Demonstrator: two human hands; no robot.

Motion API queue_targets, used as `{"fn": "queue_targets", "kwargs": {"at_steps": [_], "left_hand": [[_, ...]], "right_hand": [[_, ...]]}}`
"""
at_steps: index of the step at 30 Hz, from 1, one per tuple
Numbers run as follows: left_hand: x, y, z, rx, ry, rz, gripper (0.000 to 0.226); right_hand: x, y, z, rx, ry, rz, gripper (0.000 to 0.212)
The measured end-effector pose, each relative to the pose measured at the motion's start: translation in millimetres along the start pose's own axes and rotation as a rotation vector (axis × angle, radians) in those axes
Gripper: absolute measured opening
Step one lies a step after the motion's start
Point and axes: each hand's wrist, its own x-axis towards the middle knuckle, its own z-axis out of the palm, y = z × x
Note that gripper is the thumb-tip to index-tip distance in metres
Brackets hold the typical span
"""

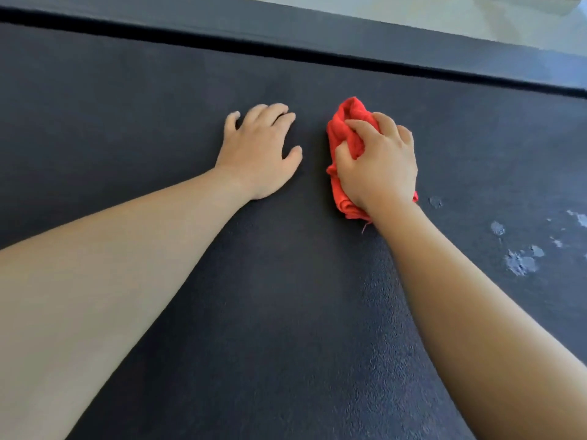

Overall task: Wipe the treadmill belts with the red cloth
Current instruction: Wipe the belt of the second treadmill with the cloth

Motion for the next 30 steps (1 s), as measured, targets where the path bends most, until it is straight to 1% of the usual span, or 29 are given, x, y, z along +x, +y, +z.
{"fn": "queue_targets", "kwargs": {"at_steps": [6, 11, 17, 20, 22, 26, 30], "left_hand": [[0, 2, -1, -0.015, 0.022, -0.025, 0.055], [0, 2, -1, -0.029, 0.023, -0.033, 0.055], [0, 1, -4, -0.035, 0.012, -0.038, 0.056], [-1, 2, -3, -0.037, 0.008, -0.040, 0.057], [0, 1, -2, -0.036, 0.012, -0.034, 0.058], [1, -2, 1, -0.039, 0.031, -0.017, 0.059], [1, -5, 2, -0.048, 0.039, -0.007, 0.059]], "right_hand": [[54, 2, 12, 0.035, -0.034, -0.133, 0.038], [91, -5, 21, 0.051, -0.069, -0.166, 0.040], [78, -7, 16, 0.066, -0.078, -0.184, 0.038], [66, -6, 20, 0.054, -0.039, -0.203, 0.036], [77, -14, 25, 0.064, -0.024, -0.201, 0.036], [111, -36, 35, 0.062, -0.055, -0.179, 0.038], [100, -35, 30, 0.043, -0.081, -0.178, 0.038]]}}
